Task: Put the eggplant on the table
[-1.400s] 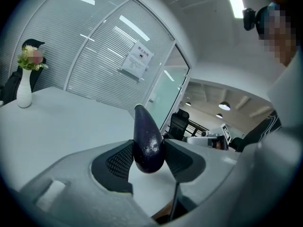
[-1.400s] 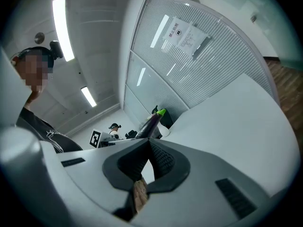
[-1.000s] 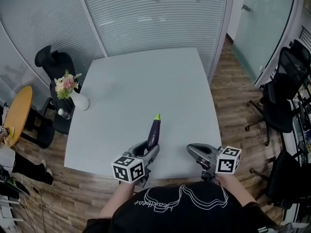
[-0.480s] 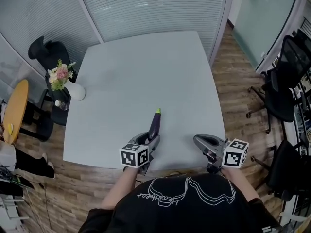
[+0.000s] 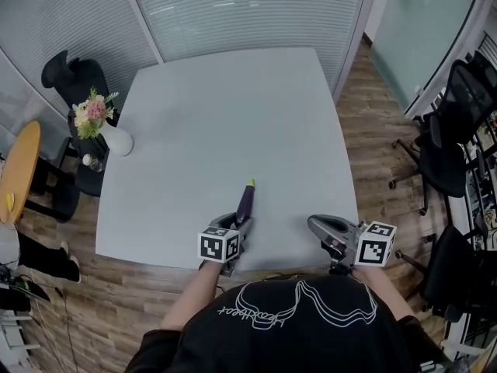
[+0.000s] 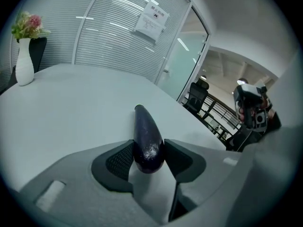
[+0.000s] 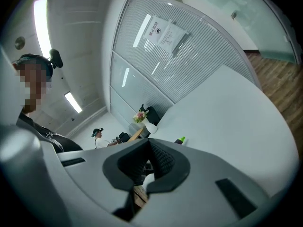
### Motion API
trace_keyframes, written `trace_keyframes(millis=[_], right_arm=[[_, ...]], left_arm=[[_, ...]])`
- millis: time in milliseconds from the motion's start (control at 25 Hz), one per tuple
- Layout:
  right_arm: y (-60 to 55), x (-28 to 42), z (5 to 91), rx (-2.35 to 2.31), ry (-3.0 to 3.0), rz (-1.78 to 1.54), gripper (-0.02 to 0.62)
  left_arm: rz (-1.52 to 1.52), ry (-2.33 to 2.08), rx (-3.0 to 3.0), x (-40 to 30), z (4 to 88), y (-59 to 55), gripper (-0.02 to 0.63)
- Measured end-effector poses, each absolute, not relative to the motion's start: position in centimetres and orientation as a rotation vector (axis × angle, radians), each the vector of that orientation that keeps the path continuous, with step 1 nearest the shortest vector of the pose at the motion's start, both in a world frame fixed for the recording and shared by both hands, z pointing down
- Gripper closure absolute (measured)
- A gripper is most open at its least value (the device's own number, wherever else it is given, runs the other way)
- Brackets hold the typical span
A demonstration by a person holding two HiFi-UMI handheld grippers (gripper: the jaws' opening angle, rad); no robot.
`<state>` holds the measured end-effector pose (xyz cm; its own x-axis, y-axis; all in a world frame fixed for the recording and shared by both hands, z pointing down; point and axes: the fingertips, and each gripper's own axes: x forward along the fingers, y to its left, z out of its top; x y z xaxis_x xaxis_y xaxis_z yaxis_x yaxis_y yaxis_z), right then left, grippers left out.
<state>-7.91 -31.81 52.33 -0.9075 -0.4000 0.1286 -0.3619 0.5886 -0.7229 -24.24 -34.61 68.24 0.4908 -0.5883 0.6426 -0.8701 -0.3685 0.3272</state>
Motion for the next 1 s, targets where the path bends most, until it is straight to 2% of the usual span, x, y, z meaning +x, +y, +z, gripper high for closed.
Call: trace_keyframes(millis=[400,800,1000], right_arm=[[-32.1,-6.8,53.3,-0.726,2.735,-1.268,0.588],[-32.1,-6.2,53.9,-0.774,2.713,-1.289,0.587],[-32.0,-6.5,53.8,-0.752,2.736,-1.287,0.588]], left_arm=[[0.671,-1.187,2.087,-24.4,70.2,-34.7,0.397],[0.642,-1.168,2.077,-23.9,70.7,-34.7,0.396],[0.606,-1.173,2.079,-23.9,70.4,-34.7,0.368]])
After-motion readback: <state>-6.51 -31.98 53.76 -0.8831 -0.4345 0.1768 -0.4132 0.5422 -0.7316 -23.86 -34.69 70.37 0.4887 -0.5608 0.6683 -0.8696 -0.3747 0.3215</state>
